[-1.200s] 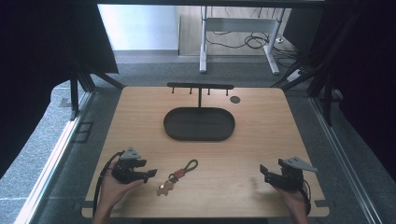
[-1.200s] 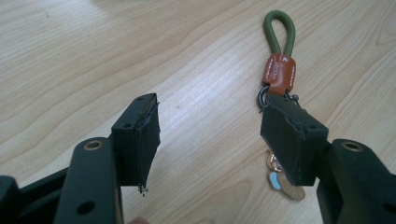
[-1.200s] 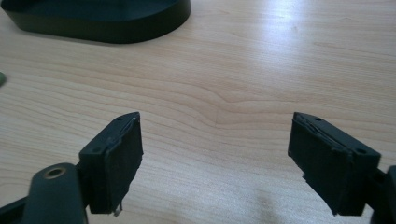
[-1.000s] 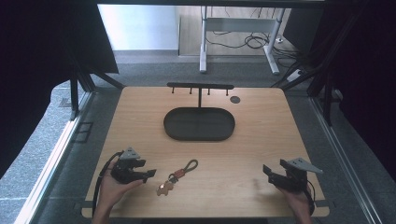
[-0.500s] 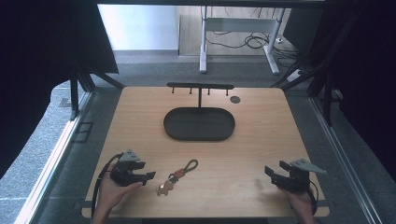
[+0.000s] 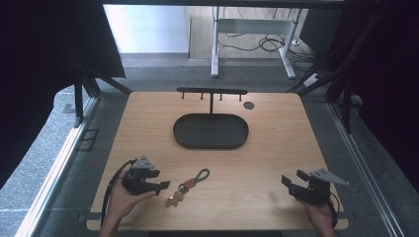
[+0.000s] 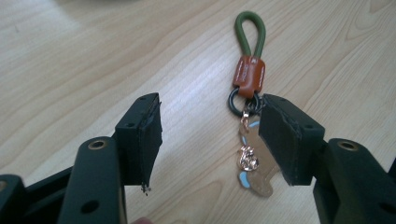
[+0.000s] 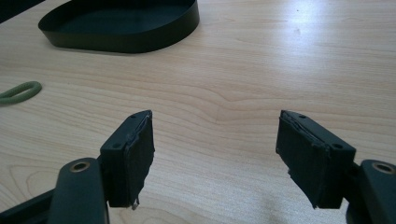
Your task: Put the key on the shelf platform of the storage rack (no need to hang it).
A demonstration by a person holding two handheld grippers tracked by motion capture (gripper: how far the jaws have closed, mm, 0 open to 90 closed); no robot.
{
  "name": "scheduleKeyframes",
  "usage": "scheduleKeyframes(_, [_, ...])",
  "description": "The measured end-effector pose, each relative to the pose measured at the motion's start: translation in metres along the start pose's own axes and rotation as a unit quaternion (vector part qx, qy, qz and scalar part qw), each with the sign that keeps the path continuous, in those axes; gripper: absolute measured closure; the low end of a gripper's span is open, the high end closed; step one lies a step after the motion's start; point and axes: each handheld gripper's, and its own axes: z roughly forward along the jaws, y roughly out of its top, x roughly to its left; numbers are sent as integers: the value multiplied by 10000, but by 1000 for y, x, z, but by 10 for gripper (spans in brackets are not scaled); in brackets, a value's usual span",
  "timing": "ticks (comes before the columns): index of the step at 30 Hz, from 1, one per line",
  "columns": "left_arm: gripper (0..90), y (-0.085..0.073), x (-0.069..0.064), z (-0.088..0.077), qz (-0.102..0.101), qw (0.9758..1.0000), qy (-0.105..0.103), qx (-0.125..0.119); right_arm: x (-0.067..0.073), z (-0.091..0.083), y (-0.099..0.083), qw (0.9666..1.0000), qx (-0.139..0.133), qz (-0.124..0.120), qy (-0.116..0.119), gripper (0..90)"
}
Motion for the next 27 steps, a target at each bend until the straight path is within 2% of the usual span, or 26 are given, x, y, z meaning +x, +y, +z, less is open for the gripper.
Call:
scheduleKeyframes(6, [400, 15, -7, 1, 128, 9999, 36, 40, -1, 1, -1, 10000, 20, -2, -6, 281])
scheduleKeyframes(9, [397, 29, -15, 6, 315, 9994, 32, 104, -1, 2, -2, 10000, 48, 3, -33, 282])
scheduleKeyframes(13, [394, 45, -23, 13, 552, 9979, -118, 304, 1, 3, -2, 10000, 70, -47, -28, 282])
scheduleKeyframes(20, [393, 51, -26, 19, 563, 9972, -270, 407, 1, 4, -3, 9999, 95, -24, -27, 283])
scheduleKeyframes(23, [394, 52, -28, 26, 607, 9959, -354, 564, 2, 4, -3, 10000, 84, -42, -23, 283])
scheduleKeyframes(24, [394, 52, -28, 32, 642, 9947, -363, 720, 3, 4, -3, 10000, 85, -44, -24, 283])
scheduleKeyframes(26, [395, 53, -28, 34, 653, 9942, -364, 769, 3, 5, -3, 9999, 111, -66, -14, 283])
scheduleKeyframes(27, [396, 52, -28, 39, 682, 9932, -334, 887, 4, 6, -4, 9999, 132, -62, -7, 283])
